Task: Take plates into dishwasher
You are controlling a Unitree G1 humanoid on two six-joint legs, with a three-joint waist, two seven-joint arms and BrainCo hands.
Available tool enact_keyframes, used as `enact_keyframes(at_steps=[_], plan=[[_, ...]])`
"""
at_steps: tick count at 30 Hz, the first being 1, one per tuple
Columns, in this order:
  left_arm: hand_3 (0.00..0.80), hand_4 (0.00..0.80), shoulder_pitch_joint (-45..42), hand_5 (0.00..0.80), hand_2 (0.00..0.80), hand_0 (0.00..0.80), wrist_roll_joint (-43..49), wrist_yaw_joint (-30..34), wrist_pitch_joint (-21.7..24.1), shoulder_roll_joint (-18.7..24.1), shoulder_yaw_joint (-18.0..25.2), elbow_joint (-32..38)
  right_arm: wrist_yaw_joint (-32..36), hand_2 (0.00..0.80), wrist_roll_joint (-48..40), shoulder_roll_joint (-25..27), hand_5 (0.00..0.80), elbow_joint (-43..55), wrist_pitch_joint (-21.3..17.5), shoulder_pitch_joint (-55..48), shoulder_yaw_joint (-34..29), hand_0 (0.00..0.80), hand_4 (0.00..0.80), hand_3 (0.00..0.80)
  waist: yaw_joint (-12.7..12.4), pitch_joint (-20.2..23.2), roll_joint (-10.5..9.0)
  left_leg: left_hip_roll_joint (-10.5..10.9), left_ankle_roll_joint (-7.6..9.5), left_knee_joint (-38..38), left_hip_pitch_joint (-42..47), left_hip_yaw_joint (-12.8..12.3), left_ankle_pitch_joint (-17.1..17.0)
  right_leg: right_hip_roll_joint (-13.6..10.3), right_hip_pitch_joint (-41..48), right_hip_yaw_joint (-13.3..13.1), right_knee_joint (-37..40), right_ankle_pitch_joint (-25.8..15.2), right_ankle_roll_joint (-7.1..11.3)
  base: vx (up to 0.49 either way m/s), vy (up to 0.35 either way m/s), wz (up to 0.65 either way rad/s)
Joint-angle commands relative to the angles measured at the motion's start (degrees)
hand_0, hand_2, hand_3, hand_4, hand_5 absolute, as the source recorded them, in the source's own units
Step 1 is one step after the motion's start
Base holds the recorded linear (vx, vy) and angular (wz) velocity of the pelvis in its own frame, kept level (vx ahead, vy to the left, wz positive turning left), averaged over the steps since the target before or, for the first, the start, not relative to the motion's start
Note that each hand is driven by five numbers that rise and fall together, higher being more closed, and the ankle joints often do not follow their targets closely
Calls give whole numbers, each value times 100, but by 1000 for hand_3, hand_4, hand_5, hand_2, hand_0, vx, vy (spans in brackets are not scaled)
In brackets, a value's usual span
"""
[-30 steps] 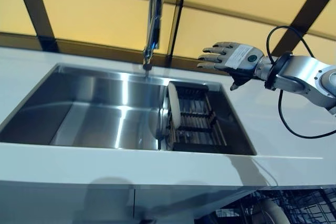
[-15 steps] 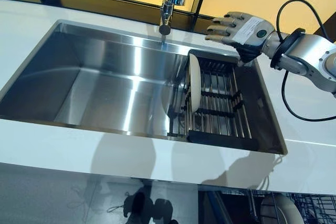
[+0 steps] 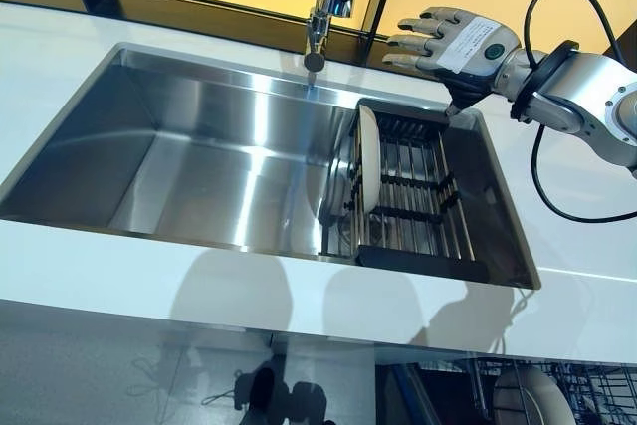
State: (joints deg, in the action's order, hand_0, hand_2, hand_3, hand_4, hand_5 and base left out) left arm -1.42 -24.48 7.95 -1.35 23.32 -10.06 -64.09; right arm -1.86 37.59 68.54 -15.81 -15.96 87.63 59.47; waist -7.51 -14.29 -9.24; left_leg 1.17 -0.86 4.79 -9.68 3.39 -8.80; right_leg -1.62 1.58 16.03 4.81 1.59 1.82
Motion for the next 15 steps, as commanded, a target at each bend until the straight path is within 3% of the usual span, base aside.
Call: enact_keyframes(at_steps=[1, 15], plan=[[0, 0, -79, 0, 0, 0, -146, 80, 96, 141, -103, -9, -136, 0, -153, -32, 0, -13, 344, 563, 248, 0, 0, 0, -154, 111, -155, -267, -323, 21, 389, -223, 528, -360, -428, -147, 19, -720, 707, 0, 0, 0], [0, 0, 5, 0, 0, 0, -219, 66, 155, 148, -105, -2, 115, 0, -376, -244, 0, 256, 438, 647, 273, 0, 0, 0, -210, 23, -187, -258, -330, 21, 347, -189, 533, -399, -452, -91, 19, -721, 716, 0, 0, 0]])
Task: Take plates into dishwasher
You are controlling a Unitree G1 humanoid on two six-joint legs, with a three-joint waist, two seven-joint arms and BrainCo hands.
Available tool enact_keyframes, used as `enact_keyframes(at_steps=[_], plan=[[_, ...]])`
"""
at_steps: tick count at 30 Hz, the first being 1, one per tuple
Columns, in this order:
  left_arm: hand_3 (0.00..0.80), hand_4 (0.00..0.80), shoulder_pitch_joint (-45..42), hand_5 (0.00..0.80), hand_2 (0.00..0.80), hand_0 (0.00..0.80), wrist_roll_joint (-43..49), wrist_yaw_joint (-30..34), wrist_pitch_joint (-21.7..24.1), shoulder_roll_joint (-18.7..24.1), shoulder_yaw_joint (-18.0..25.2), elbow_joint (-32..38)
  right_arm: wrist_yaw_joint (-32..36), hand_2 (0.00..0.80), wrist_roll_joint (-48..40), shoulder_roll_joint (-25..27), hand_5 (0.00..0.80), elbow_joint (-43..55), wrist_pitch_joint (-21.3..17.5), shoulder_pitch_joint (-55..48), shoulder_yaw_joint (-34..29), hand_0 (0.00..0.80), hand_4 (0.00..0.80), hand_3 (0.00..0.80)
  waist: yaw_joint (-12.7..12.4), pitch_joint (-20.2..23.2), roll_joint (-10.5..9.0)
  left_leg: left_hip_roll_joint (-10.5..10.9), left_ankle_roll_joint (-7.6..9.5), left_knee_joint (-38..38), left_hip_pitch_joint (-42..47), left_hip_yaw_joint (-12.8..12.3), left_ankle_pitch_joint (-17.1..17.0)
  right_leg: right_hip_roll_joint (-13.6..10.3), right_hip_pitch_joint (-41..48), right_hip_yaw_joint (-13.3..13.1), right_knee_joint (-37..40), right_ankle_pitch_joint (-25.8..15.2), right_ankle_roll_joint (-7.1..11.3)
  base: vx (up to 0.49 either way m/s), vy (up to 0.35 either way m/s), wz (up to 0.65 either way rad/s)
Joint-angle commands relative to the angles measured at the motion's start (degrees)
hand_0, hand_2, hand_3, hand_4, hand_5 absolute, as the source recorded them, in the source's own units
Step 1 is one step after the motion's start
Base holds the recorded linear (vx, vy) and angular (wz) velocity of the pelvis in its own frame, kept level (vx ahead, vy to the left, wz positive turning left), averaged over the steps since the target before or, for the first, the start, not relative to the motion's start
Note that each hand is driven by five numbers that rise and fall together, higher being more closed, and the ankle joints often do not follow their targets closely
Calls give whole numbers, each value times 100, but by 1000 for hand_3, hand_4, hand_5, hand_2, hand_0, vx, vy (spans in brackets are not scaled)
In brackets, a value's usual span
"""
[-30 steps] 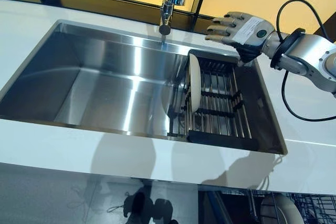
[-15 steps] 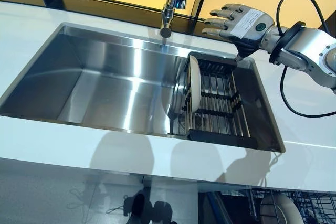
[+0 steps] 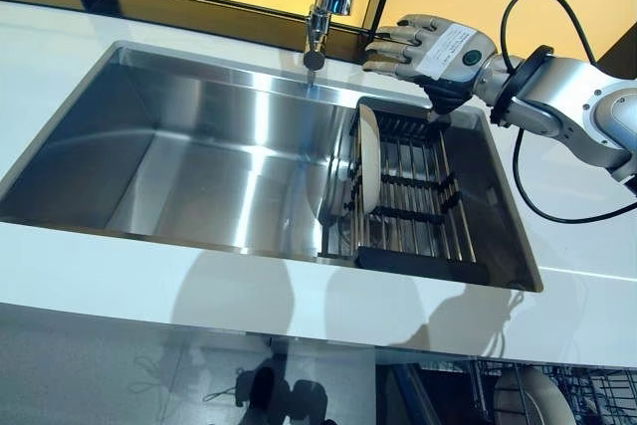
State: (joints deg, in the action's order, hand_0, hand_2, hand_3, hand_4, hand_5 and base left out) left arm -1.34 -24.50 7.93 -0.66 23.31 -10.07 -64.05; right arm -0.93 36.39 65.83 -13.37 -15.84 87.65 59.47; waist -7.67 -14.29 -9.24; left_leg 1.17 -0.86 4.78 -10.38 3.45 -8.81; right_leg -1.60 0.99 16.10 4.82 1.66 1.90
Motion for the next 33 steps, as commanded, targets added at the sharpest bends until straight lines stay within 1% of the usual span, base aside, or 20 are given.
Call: enact_keyframes(at_steps=[1, 12, 19, 28, 33], plan=[[0, 0, 0, 0, 0, 0, -232, 66, 89, 149, -106, -7, 37, 0, -267, 15, 0, 27, 428, 653, 274, 0, 0, 0, -199, 17, -189, -258, -329, 22, 413, -192, 536, -403, -396, -94, 18, -726, 709, 0, 0, 0], [0, 0, 12, 0, 0, 0, -274, 85, 117, 178, -106, 18, 166, 0, -439, -65, 0, 248, 380, 645, 298, 0, 0, 0, -241, -90, -199, -250, -325, 22, 383, -158, 538, -417, -420, -62, 18, -728, 709, -3, 1, 1], [0, 0, 57, 0, 0, 0, -331, 80, 147, 174, -117, 39, 447, 0, -375, -144, 0, 404, 371, 627, 326, 0, 0, 0, -256, -160, -211, -258, -333, 22, 345, -157, 524, -419, -457, -44, 18, -744, 705, 0, 0, 0], [0, 0, 50, 0, 0, 0, -384, 157, 229, 240, -86, 34, 615, 0, -294, -103, 0, 421, 264, 463, 364, 0, 0, 0, -272, -247, -243, -273, -341, 22, 326, -171, 512, -421, -475, 8, 18, -758, 708, -1, 0, 0], [0, 0, 71, 0, 0, 0, -420, 172, 258, 242, -82, 37, 747, 0, -213, -84, 0, 367, 116, 373, 373, 0, 0, 0, -264, -279, -247, -275, -344, 22, 312, -179, 506, -417, -484, 6, 18, -756, 703, 0, 0, 0]])
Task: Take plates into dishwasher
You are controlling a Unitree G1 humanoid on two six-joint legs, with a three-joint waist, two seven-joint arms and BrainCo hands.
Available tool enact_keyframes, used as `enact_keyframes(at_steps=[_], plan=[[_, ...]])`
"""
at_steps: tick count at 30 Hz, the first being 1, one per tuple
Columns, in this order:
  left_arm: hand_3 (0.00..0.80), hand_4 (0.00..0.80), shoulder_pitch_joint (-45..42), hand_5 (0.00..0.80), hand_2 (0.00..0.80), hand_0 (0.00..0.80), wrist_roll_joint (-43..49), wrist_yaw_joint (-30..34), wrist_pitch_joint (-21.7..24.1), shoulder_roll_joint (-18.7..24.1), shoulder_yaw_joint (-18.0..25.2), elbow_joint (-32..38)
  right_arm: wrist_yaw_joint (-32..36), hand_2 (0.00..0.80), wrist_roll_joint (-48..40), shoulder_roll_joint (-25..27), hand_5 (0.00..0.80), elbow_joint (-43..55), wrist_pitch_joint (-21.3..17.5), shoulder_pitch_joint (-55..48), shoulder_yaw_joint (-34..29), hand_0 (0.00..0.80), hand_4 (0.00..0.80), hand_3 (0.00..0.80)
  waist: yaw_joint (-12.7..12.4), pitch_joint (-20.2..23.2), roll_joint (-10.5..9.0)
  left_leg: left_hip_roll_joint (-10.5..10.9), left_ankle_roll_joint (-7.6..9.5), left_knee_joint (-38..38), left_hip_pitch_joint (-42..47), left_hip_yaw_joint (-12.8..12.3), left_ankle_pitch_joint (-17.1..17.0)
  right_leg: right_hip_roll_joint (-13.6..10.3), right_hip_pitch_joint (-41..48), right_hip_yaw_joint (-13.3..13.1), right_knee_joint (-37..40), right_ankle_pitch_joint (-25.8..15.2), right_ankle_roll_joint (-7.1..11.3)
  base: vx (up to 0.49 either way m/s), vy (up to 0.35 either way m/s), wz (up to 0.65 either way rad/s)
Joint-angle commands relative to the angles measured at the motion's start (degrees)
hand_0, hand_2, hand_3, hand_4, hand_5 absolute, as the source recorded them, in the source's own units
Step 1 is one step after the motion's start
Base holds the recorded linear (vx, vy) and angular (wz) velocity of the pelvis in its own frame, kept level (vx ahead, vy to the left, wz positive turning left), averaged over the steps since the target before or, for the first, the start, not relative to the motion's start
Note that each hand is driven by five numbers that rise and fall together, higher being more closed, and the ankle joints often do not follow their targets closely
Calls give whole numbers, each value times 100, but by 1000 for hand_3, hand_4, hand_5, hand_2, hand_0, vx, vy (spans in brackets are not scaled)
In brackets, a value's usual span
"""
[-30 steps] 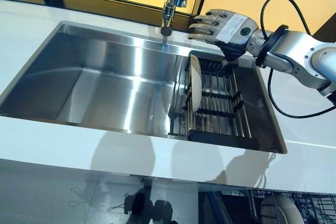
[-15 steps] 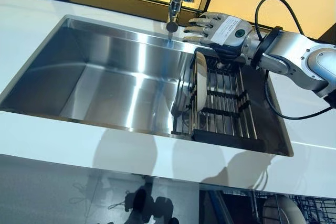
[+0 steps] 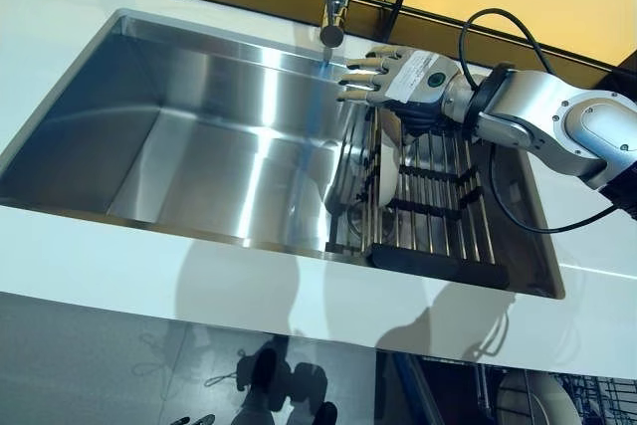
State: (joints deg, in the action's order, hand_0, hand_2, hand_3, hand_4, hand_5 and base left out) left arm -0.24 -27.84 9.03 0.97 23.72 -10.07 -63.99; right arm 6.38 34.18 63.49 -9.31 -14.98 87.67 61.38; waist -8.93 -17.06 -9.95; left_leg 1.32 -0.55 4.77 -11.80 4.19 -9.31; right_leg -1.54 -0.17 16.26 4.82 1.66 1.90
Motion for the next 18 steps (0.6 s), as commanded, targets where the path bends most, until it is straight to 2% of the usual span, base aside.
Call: enact_keyframes(at_steps=[1, 8, 10, 11, 12, 18], plan=[[0, 0, -40, 0, 0, 0, -91, 72, 102, 205, -77, 27, 37, 0, 35, 154, 0, -42, 2, 363, 207, 0, 0, 0, -140, -8, -179, -289, -375, 23, 451, -252, 553, -421, -371, -12, 18, -757, 703, 0, 0, 0], [0, 0, -26, 0, 0, 0, -204, 99, 162, 184, -81, 29, 344, 0, 419, 145, 0, -19, -175, 331, 312, 0, 0, 0, -133, -80, -165, -296, -386, 23, 422, -280, 541, -427, -405, -5, 18, -763, 700, 0, 0, 0], [0, 0, -56, 0, 0, 0, -199, 127, 163, 192, -63, 49, 459, 449, 617, 173, 449, -26, -250, 286, 336, 449, 449, 449, -138, -91, -162, -300, -387, 23, 415, -284, 529, -429, -409, 6, 18, -768, 698, 0, 0, 0], [0, 0, -60, 0, 0, 0, -211, 133, 178, 204, -59, 38, 470, 753, 758, 181, 753, -46, -298, 291, 377, 753, 753, 753, -142, -97, -177, -302, -389, 23, 403, -291, 522, -428, -413, 6, 18, -771, 702, 0, 0, 0], [0, 0, -70, 0, 0, 0, -221, 143, 205, 210, -59, 26, 465, 800, 827, 196, 800, -65, -317, 293, 406, 800, 800, 800, -143, -103, -185, -304, -391, 23, 400, -293, 520, -427, -414, 8, 18, -771, 705, 0, 0, 0], [0, 0, -68, 0, 0, 0, -236, 120, 208, 211, -38, 24, 491, 800, 1034, 197, 800, -206, -383, 300, 447, 800, 800, 800, -134, -94, -218, -316, -395, 23, 415, -308, 525, -424, -404, 9, 18, -772, 706, 0, 1, -1]])
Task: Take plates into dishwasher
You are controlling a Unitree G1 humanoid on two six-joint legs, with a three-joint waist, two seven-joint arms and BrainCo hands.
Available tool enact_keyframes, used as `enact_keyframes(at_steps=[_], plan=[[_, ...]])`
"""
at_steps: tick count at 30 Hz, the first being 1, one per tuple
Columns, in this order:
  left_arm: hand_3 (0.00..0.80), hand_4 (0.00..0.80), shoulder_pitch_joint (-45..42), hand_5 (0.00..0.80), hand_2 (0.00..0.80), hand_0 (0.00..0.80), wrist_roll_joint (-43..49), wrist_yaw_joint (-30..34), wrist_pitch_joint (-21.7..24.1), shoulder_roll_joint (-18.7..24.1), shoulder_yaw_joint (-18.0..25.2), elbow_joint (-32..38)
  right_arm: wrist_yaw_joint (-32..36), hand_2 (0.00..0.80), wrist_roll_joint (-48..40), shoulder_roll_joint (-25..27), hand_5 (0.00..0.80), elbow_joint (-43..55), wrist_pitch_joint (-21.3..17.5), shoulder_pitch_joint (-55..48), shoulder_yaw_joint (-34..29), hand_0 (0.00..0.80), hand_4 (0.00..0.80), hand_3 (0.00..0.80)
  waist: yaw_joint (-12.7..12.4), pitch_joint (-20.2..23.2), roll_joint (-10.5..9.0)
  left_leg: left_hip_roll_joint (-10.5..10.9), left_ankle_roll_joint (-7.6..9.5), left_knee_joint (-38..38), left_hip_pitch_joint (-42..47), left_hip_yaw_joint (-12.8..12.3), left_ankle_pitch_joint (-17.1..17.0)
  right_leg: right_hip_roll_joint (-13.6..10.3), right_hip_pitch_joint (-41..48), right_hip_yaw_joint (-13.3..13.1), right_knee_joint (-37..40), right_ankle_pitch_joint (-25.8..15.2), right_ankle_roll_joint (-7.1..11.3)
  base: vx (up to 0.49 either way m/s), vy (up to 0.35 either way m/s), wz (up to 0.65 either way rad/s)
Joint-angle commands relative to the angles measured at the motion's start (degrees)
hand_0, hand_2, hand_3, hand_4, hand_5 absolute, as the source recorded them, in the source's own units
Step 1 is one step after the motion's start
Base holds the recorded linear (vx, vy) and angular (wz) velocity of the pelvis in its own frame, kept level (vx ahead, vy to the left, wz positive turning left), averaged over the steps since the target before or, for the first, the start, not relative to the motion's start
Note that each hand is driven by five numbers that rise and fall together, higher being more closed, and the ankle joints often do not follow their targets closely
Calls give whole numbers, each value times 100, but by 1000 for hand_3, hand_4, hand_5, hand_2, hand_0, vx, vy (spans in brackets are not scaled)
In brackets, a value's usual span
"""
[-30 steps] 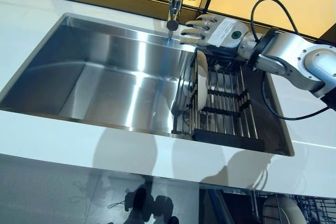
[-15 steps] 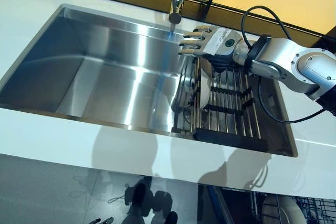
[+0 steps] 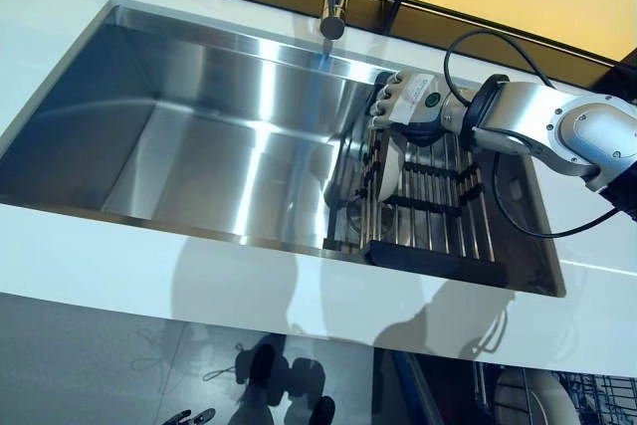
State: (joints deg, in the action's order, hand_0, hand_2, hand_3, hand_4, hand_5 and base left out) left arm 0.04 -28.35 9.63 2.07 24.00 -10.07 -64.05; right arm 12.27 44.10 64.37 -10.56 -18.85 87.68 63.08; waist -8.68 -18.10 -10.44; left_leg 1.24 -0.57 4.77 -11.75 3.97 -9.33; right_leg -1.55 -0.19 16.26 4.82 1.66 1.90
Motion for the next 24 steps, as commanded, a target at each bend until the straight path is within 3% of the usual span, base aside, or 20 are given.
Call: enact_keyframes(at_steps=[1, 24], plan=[[0, 0, -98, 0, 0, 0, -182, 58, 95, 178, -27, 28, -86, 800, 59, 118, 800, -111, -8, 297, 281, 800, 800, 800, -159, 16, -173, -309, -395, 23, 413, -292, 526, -423, -394, 11, 18, -769, 706, 2, 8, -3], [0, 0, -143, 0, 0, 0, -14, 46, 108, 127, 71, -12, -256, 800, -70, 159, 800, -355, 47, 317, 208, 800, 800, 800, -73, 279, -219, -318, -396, 23, 534, -353, 577, -397, -309, -74, 18, -735, 706, 0, 0, 0]])
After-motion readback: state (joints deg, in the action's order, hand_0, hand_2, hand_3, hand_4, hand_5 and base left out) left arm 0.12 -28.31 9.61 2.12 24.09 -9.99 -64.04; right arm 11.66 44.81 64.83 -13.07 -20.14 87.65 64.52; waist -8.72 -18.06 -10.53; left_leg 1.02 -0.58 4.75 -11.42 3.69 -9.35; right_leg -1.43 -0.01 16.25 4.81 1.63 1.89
